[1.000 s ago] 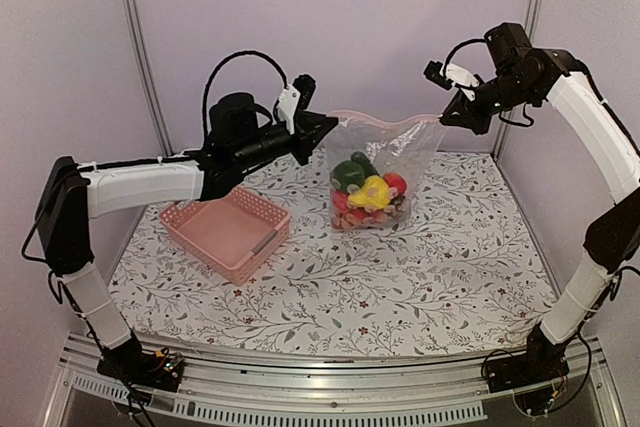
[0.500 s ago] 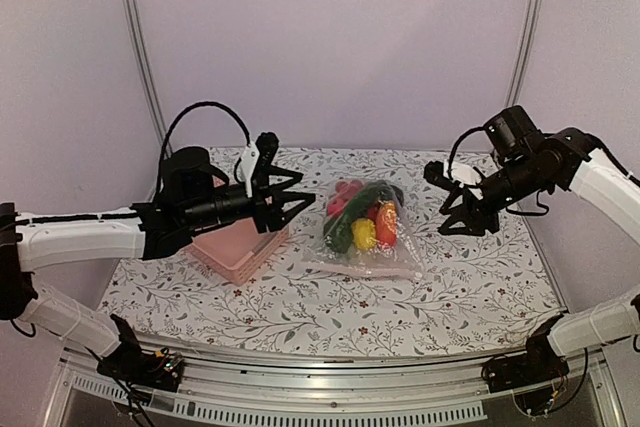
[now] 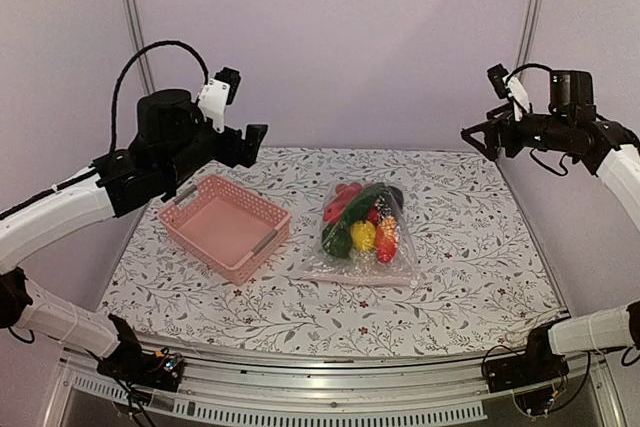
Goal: Place the food in the zip-top bag and seal the zipper
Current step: Reset both arms
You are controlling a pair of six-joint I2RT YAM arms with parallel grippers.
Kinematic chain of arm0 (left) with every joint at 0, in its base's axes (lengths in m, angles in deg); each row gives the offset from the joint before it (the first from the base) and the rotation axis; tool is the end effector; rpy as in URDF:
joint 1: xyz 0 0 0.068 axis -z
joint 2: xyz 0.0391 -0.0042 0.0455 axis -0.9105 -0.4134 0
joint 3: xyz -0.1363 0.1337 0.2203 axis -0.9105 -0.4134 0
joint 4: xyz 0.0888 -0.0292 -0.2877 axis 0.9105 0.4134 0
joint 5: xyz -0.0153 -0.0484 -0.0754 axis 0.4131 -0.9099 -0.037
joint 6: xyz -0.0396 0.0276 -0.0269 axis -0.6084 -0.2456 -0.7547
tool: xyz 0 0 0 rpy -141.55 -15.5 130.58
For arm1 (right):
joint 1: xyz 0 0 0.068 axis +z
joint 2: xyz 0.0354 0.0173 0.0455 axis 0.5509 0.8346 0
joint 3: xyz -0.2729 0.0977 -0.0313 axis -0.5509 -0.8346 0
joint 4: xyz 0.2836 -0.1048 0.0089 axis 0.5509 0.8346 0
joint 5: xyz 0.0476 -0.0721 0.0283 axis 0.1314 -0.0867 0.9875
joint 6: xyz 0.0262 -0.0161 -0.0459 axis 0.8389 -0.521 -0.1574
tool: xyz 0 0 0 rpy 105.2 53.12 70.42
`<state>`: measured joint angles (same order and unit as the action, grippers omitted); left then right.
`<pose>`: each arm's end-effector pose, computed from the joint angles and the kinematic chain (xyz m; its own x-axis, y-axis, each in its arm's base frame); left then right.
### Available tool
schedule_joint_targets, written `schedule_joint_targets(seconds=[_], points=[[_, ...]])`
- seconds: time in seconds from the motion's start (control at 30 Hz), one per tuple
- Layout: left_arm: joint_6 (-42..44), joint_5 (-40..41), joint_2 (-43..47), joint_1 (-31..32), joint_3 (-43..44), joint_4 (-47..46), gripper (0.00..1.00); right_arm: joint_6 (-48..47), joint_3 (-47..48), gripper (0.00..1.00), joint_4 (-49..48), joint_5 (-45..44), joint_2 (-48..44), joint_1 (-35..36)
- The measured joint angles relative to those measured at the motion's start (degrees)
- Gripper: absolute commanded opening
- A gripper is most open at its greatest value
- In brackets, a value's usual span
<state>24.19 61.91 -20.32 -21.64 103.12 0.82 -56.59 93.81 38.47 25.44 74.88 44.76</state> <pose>0.2470 -0.2195 0.3895 -0.1032 0.1761 -0.9789 0.4013 0.9079 0.1210 0.2774 0.0729 0.4296 -0.2361 -0.3720 -0.8977 -0.6964 0.7091 -0.1107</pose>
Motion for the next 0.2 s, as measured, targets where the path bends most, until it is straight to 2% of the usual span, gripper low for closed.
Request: schedule_joint_targets(seconds=[0.1,0.2], points=[[-0.28,5.11,1.46,-1.99,-0.74,0.33,1.0,7.1,-5.88,0.99,-10.56,-3.32,-4.76,-1.64],[-1.27,7.02,5.75,-4.5,-8.87,-2.89,1.0,11.85,-12.24,0.99,-16.33,-5.53,-9.55,-1.49]])
